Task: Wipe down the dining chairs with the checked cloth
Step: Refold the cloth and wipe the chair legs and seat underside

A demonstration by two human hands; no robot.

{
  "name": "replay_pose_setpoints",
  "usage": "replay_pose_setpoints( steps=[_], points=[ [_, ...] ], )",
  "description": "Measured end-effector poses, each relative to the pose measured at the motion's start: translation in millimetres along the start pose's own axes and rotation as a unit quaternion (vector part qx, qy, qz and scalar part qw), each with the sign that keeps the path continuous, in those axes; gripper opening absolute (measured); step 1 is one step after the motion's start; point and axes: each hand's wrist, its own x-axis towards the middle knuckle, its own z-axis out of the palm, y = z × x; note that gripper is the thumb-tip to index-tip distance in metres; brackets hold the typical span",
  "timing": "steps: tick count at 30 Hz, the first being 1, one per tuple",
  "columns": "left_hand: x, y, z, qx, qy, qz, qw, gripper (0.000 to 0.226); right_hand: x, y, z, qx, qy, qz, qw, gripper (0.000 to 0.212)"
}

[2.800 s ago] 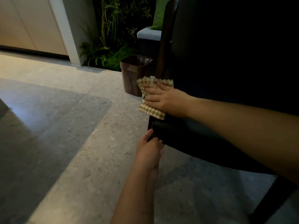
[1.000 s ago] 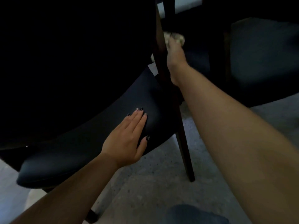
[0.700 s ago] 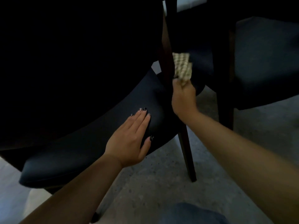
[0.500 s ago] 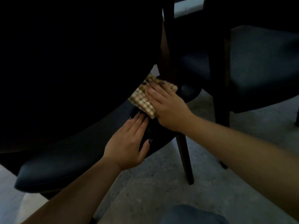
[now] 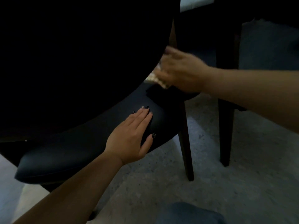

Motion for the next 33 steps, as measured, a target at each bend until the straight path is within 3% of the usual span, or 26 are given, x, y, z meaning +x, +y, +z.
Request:
replay_pose_setpoints(
  steps=[2,4,7,9,11,13,17,20,21,22,24,27,28,30,32,33],
  points=[
    [0,-1,1,-0.009,0.003,0.000,1.000,0.065,-1,14,2,0.065,0.071,0.038,0.995,0.037],
    [0,0,1,-0.013,0.004,0.001,1.000,0.065,-14,-3,13,0.103,0.095,0.013,0.990,0.039],
    [1,0,1,-0.011,0.004,0.002,1.000,0.065,-43,-57,22,0.185,0.036,-0.025,0.982,0.044],
    [2,-2,2,-0.015,0.008,0.003,1.000,0.065,-47,-77,21,0.257,0.008,0.031,0.966,0.047],
    [1,-2,3,-0.022,0.008,0.005,1.000,0.065,-45,-86,11,0.369,0.011,0.107,0.923,0.051],
    [0,-2,3,-0.020,0.005,0.005,1.000,0.065,-45,-93,-8,0.519,0.025,0.218,0.826,0.051],
    [1,-1,3,0.001,-0.001,0.010,1.000,0.066,-59,-104,-54,0.717,0.050,0.411,0.561,0.041],
    [0,2,0,0.007,-0.020,0.005,1.000,0.068,-61,-88,-91,0.810,0.158,0.442,0.350,0.044],
    [-1,3,-2,0.003,-0.031,0.000,1.000,0.069,-62,-77,-103,0.819,0.195,0.454,0.292,0.046],
    [0,4,-3,-0.005,-0.046,-0.005,0.999,0.069,-64,-63,-117,0.814,0.225,0.469,0.258,0.046],
    [3,1,-10,-0.022,-0.092,-0.009,0.996,0.068,-66,-31,-149,0.787,0.276,0.490,0.255,0.045],
    [9,-2,-30,-0.051,-0.183,-0.014,0.982,0.068,-61,20,-197,0.735,0.370,0.473,0.314,0.040],
    [10,-2,-40,-0.056,-0.199,-0.019,0.978,0.067,-55,38,-213,0.704,0.408,0.461,0.354,0.039],
    [10,2,-67,-0.057,-0.176,-0.012,0.983,0.062,-30,69,-239,0.618,0.455,0.438,0.468,0.038],
    [3,12,-102,-0.064,-0.118,0.008,0.991,0.057,8,85,-261,0.582,0.426,0.384,0.577,0.032],
    [-3,17,-121,-0.065,-0.090,0.017,0.994,0.055,27,85,-271,0.571,0.369,0.361,0.638,0.030]
  ],
)
